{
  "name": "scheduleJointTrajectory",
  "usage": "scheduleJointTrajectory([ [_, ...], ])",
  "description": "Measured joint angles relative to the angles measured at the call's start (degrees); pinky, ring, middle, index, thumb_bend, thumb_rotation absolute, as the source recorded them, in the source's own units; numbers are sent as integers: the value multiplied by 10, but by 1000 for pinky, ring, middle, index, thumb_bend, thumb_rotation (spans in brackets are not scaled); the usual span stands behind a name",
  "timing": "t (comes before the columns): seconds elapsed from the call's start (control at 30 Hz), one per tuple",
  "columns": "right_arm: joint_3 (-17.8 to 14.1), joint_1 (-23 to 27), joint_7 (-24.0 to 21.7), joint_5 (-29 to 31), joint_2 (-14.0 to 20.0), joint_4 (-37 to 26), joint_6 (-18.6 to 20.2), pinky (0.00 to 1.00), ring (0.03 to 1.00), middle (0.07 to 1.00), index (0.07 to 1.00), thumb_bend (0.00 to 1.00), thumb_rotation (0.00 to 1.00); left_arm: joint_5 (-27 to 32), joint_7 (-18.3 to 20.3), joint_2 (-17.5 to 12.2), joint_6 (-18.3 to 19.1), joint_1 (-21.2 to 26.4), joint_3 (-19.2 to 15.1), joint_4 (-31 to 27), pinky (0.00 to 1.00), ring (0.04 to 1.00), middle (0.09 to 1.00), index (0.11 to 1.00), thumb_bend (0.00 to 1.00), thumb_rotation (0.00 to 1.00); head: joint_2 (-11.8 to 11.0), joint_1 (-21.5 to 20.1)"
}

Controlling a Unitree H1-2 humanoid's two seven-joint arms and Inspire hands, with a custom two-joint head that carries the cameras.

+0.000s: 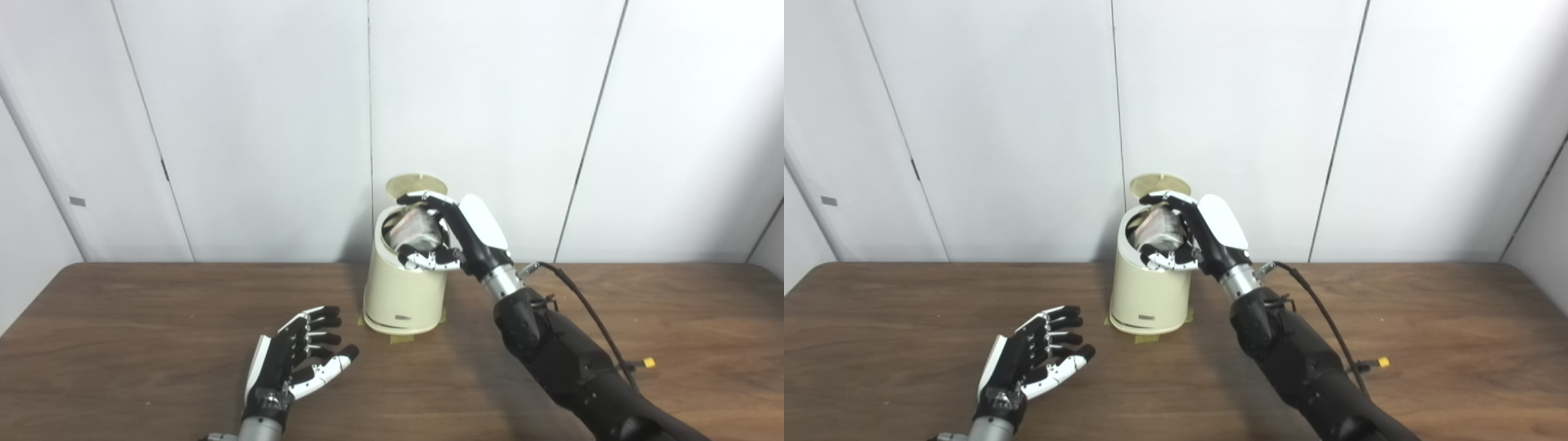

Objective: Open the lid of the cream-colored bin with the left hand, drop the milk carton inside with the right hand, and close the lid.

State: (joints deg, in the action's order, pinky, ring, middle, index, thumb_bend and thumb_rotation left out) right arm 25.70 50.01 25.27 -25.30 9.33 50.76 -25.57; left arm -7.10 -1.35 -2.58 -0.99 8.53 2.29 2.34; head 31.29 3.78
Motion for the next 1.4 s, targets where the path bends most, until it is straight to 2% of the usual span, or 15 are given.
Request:
scheduleJointTrajectory([
  [0.23, -23, -5, -31, -12, -2, -13, 2, 775, 937, 981, 918, 911, 97, 1, 1, 0, 0, 0, 0, 0, 551, 643, 727, 728, 666, 133, 1, -1],
  [0.37, -33, -11, -49, -12, -3, -24, 2, 792, 957, 1000, 955, 911, 105, 2, 2, 0, 0, 0, 0, 0, 551, 637, 723, 726, 673, 132, 1, -1],
  [0.5, -37, -19, -52, -17, -3, -45, -2, 810, 964, 999, 946, 883, 102, 1, 1, 0, 0, 0, 1, 0, 550, 637, 720, 729, 672, 141, 1, 0],
  [0.6, -34, -38, -53, -4, -1, -88, 0, 783, 896, 933, 869, 866, 49, -1, 1, 0, 0, 0, 2, 0, 561, 636, 717, 729, 672, 146, 1, 0],
  [0.67, -25, -51, -48, 3, -2, -112, 0, 706, 811, 868, 825, 855, 24, -2, 1, -1, 0, 0, 2, 0, 559, 637, 718, 730, 671, 148, 0, -1],
  [0.8, -12, -60, -19, 14, 0, -168, 0, 469, 600, 748, 740, 857, 17, -2, 1, 0, 0, 0, 3, 0, 555, 640, 725, 733, 663, 131, -1, -3],
  [0.97, -10, -61, 9, 63, 14, -258, -2, 370, 478, 675, 693, 817, 27, -2, 1, -1, 0, 0, 3, 0, 561, 642, 723, 730, 671, 136, -2, -3],
  [1.1, -36, -87, 8, 125, 16, -323, -2, 346, 416, 653, 693, 774, 58, -3, 1, -1, 0, 1, 3, 1, 560, 646, 724, 729, 672, 139, -4, -6],
  [1.13, -43, -96, 0, 145, 16, -332, -3, 339, 407, 641, 690, 777, 24, -3, 1, -2, 0, 1, 3, 2, 553, 643, 723, 728, 672, 138, -4, -6],
  [1.2, -71, -122, -37, 196, 15, -352, -2, 339, 404, 635, 692, 772, 6, -3, 1, -2, 0, 2, 3, 4, 551, 646, 723, 727, 671, 136, -4, -6],
  [1.3, -114, -159, -77, 240, 7, -365, -2, 348, 431, 652, 718, 755, 49, -3, 1, -3, 0, 3, 3, 9, 556, 640, 716, 723, 668, 135, -7, -4],
  [1.4, -159, -196, -120, 271, 3, -362, -2, 355, 457, 690, 737, 716, 135, -3, 1, -4, 0, 3, 3, 13, 569, 641, 714, 721, 666, 126, -8, -4],
])
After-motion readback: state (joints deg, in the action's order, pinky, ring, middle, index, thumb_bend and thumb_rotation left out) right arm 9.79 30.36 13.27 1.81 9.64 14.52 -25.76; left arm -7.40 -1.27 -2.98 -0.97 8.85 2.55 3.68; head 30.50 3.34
